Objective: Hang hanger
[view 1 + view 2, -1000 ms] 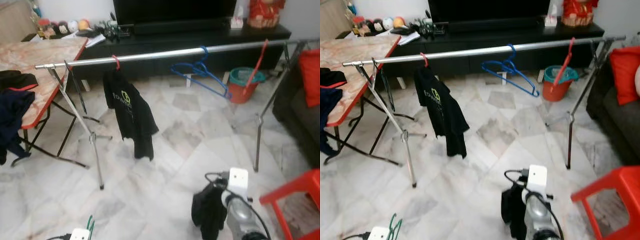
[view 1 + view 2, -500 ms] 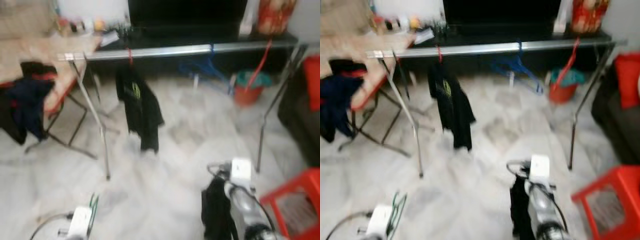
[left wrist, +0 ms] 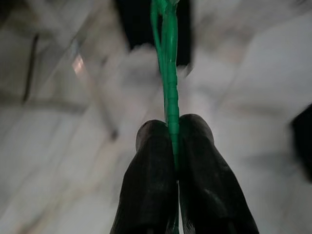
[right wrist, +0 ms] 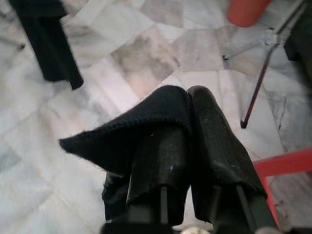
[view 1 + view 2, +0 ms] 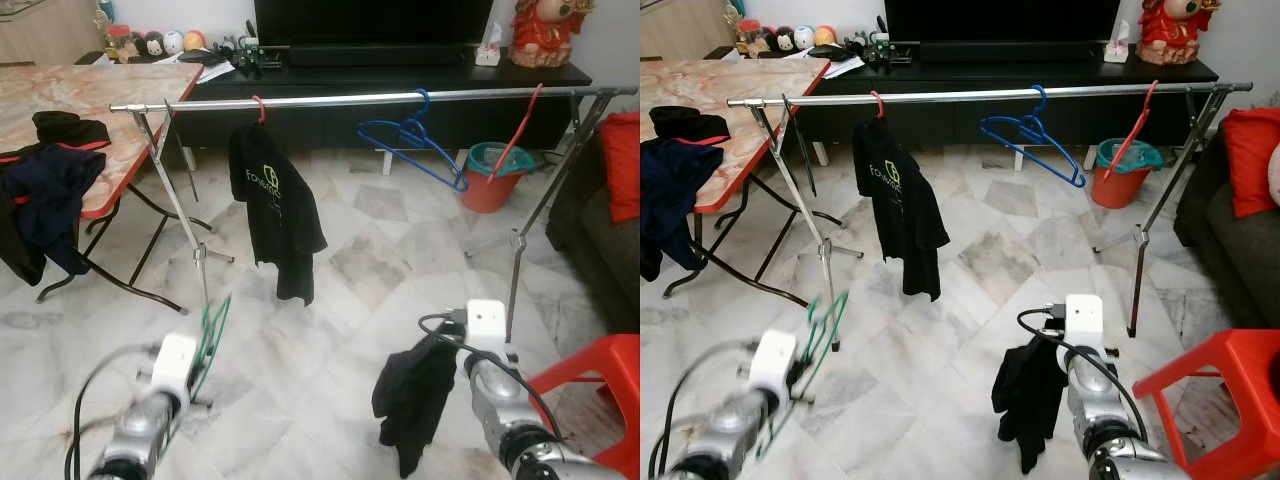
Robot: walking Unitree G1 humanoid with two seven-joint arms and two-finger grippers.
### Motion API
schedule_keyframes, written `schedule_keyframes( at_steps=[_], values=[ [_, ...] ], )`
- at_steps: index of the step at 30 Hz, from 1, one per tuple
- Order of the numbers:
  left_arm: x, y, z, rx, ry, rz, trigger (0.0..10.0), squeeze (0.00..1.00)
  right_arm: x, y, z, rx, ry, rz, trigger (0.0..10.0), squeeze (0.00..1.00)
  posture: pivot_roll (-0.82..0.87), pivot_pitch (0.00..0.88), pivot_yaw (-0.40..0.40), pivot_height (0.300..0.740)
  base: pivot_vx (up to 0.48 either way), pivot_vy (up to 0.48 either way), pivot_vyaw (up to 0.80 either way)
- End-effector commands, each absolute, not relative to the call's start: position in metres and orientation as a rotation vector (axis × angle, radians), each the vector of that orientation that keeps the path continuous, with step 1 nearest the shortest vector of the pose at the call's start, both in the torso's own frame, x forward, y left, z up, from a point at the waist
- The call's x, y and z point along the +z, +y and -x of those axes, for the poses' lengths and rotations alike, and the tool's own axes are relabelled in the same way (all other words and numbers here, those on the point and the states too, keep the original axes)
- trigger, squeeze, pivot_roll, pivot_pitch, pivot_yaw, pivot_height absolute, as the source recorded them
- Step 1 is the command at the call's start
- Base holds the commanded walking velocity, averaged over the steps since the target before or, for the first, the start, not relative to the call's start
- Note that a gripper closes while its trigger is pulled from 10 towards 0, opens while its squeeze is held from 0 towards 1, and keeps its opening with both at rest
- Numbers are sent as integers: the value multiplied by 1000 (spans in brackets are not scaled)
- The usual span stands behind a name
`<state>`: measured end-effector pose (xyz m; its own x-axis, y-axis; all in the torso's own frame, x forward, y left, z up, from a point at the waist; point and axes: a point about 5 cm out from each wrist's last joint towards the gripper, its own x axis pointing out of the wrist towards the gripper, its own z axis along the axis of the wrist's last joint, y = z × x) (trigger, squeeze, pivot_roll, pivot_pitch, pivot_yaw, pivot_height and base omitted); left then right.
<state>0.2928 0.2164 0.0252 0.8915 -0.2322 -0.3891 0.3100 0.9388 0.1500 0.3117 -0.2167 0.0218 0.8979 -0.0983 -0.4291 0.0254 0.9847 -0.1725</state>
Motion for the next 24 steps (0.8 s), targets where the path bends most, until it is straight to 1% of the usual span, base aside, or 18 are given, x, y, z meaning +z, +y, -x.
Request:
schedule_keyframes(
  at_steps=[1, 2, 4, 5, 24],
  values=[
    [28, 208, -290, -432, 404, -218, 10000, 0, 42, -216, -328, -18, 396, 218, 10000, 0, -87, 0, 13, 740, 0, 0, 0],
    [30, 206, -290, -460, 404, -221, 10000, 0, 44, -216, -330, -8, 392, 230, 10000, 0, -87, 0, 13, 740, 0, 0, 0],
    [35, 202, -289, -576, 435, -239, 10000, 0, 53, -212, -337, 29, 375, 270, 10000, 0, -97, 0, 17, 740, 0, 0, 0],
    [39, 199, -287, -670, 472, -268, 10000, 0, 61, -208, -343, 59, 361, 300, 10000, 0, -100, 0, 16, 740, 0, 0, 0],
    [39, 199, -287, -670, 472, -268, 10000, 0, 61, -208, -343, 59, 361, 300, 10000, 0, -100, 0, 16, 740, 0, 0, 0]
  ],
)
